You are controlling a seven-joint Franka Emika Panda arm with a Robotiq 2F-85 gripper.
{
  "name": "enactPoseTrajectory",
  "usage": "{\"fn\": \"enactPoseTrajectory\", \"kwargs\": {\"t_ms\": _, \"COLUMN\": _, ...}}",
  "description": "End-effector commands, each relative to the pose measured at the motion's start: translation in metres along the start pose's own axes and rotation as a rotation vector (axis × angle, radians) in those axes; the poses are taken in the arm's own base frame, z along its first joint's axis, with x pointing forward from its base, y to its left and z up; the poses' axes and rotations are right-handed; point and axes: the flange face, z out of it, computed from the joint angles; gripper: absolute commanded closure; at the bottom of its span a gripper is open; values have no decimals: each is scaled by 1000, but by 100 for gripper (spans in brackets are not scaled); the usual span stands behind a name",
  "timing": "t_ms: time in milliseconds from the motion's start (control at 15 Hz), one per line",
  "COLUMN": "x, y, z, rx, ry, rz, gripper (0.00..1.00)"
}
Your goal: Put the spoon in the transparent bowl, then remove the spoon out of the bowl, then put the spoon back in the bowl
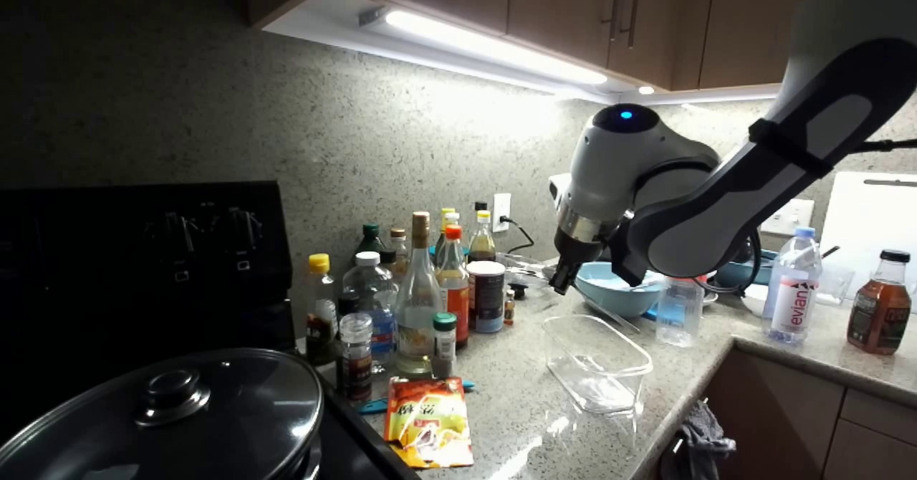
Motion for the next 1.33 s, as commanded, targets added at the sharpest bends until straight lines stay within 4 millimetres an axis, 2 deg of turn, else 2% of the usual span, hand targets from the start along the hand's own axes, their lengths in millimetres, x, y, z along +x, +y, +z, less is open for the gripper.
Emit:
{"fn": "enactPoseTrajectory", "kwargs": {"t_ms": 0, "x": -15, "y": -8, "z": -47, "rx": 10, "ry": -126, "rz": 0, "gripper": 99}}
{"fn": "enactPoseTrajectory", "kwargs": {"t_ms": 200, "x": -20, "y": -8, "z": -65, "rx": 6, "ry": -239, "rz": 18, "gripper": 99}}
{"fn": "enactPoseTrajectory", "kwargs": {"t_ms": 400, "x": -27, "y": 0, "z": -65, "rx": 54, "ry": -321, "rz": 64, "gripper": 99}}
{"fn": "enactPoseTrajectory", "kwargs": {"t_ms": 933, "x": -46, "y": 33, "z": 5, "rx": 228, "ry": -318, "rz": 197, "gripper": 99}}
{"fn": "enactPoseTrajectory", "kwargs": {"t_ms": 1133, "x": -50, "y": 37, "z": 26, "rx": 281, "ry": -290, "rz": 230, "gripper": 99}}
{"fn": "enactPoseTrajectory", "kwargs": {"t_ms": 1267, "x": -51, "y": 44, "z": 36, "rx": 244, "ry": -282, "rz": 243, "gripper": 99}}
